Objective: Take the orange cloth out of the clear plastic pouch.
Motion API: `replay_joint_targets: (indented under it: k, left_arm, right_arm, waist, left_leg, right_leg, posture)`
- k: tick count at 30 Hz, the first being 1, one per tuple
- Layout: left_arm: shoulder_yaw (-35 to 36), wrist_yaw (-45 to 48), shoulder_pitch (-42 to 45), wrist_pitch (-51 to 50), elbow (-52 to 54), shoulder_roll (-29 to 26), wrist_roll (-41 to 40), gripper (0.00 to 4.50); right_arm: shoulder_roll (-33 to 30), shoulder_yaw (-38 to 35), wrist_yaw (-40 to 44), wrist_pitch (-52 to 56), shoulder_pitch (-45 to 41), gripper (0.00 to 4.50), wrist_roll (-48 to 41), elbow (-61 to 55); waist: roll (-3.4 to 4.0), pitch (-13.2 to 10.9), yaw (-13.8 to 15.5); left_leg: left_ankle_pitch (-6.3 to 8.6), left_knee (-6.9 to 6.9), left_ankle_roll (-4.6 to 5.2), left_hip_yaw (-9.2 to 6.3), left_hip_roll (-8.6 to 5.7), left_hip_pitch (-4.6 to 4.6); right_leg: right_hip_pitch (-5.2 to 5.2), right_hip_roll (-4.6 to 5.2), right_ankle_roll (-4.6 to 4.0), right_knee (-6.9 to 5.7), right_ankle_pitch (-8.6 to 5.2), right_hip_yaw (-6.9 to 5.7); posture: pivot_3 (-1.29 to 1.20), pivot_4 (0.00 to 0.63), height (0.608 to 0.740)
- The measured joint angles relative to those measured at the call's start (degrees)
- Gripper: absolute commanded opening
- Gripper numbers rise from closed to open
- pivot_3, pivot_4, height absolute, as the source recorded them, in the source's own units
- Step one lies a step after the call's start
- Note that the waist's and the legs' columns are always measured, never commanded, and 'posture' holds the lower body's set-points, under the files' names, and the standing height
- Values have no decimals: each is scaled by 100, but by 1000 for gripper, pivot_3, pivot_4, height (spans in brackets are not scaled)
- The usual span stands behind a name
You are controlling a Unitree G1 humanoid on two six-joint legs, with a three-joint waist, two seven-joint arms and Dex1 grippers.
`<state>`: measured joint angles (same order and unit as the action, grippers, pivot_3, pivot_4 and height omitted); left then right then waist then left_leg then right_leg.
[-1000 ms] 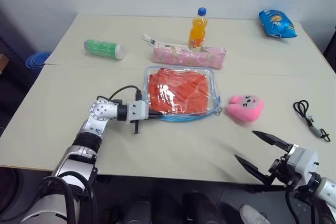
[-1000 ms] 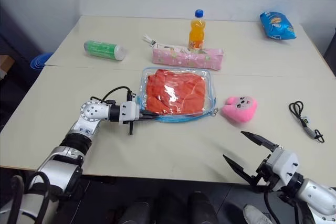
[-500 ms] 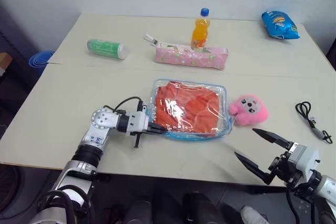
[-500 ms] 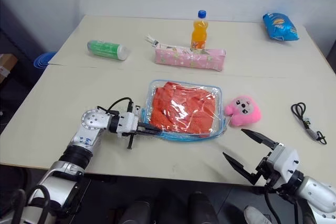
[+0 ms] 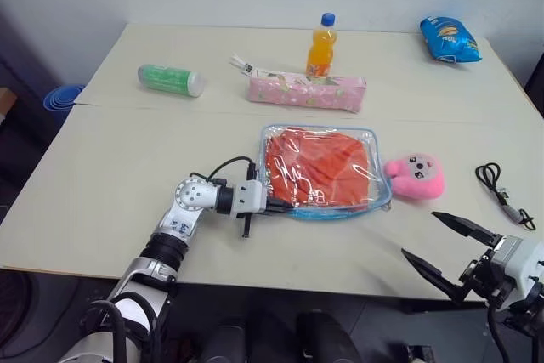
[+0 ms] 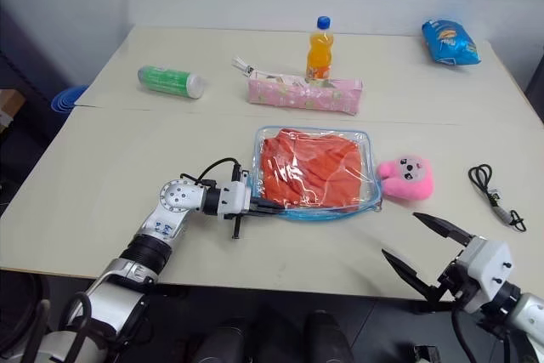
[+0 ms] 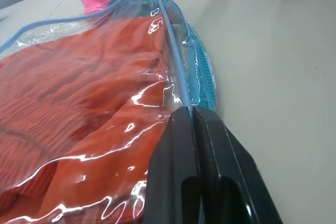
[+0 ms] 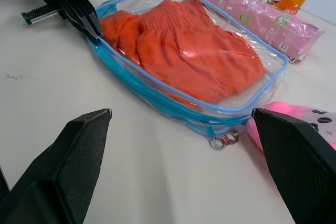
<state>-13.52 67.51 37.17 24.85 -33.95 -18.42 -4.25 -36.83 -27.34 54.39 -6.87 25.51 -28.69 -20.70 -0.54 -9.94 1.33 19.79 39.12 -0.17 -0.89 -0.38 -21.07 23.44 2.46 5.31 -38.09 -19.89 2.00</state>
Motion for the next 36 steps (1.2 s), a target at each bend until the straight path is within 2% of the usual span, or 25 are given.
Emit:
replay_joint_targets:
  k: [1,6,9,12,15,17,20,22,27,31,32,36]
  left_arm:
    - [0,23,-4,-145,57,-6,-24,679]
    - [138,246,-165,-976,851,-74,-544,2191]
    - [245,520,-225,-1357,1270,-258,-934,3086]
    - [482,614,-300,-1665,1563,-441,-1266,3086]
    - [736,657,-385,-2049,1912,-627,-1611,3086]
    - [853,709,-555,-2376,2210,-850,-1799,3425]
    - [920,763,-880,-2688,2574,-1100,-1920,4195]
    - [922,752,-1102,-2819,2758,-1173,-1929,4500]
    - [978,504,-1442,-3064,3250,-1174,-1985,4500]
    - [1035,258,-1792,-3197,3556,-1163,-2011,4500]
    - [1039,180,-1864,-3234,3572,-1154,-2012,4500]
    - [1223,-244,-2077,-3334,3538,-1058,-2027,4500]
  right_arm:
    - [-60,0,3,12,-90,4500,13,98]
    - [-722,86,347,225,-950,4500,108,926]
    - [-1120,288,421,463,-1782,4500,326,1710]
    - [-1483,758,527,591,-2703,4500,712,2563]
    - [-1558,1219,575,681,-3696,4500,1067,3453]
    - [-1570,1689,649,672,-4456,4500,1470,4258]
    - [-1583,2135,881,478,-5055,3922,1876,5268]
    - [-1583,2263,1102,343,-5323,3339,1961,5684]
    - [-1594,2074,1601,152,-5223,1623,1741,5750]
    - [-1714,1480,1880,232,-4438,463,1210,5110]
    - [-1718,1311,1885,257,-4245,250,1089,4903]
    - [-1644,453,1636,393,-3340,250,504,3521]
  waist:
    - [0,0,-2]
    - [1,0,-18]
    - [4,2,-49]
    - [6,1,-73]
    - [6,1,-128]
    - [7,1,-164]
    - [9,1,-170]
    - [9,1,-162]
    - [9,1,-138]
    - [10,1,-141]
    - [10,1,-142]
    - [11,1,-154]
  left_leg:
    - [0,0,0,1,0,0]
    - [-4,2,-6,3,2,0]
    - [-7,5,-10,2,3,2]
    - [-8,6,-11,4,4,-3]
    - [-9,6,-13,-4,5,-2]
    - [-9,5,-13,0,5,-6]
    - [-9,-1,-13,1,6,-7]
    - [-8,1,-13,0,5,-8]
    - [-8,7,-12,-6,5,-10]
    - [-7,3,-11,-6,5,-11]
    - [-7,3,-10,-5,5,-10]
    - [-6,2,-9,-4,6,-5]
  right_leg:
    - [0,0,0,0,0,1]
    - [3,-1,0,-4,0,3]
    - [3,0,0,-6,0,3]
    - [7,1,0,-5,0,3]
    - [7,1,0,-6,0,-3]
    - [10,2,0,-2,0,0]
    - [12,4,0,3,0,0]
    - [10,7,0,6,0,-1]
    - [6,9,0,4,0,-6]
    - [7,9,0,5,0,-4]
    - [5,9,0,5,0,-4]
    - [5,5,0,-1,0,-1]
  posture:
    - [0,150,740]
    - [0,150,740]
    - [0,150,740]
    - [0,150,740]
    - [0,150,740]
    - [0,150,740]
    - [0,150,740]
    - [0,150,740]
    - [0,150,740]
    - [0,150,740]
    - [0,150,740]
    - [0,150,740]
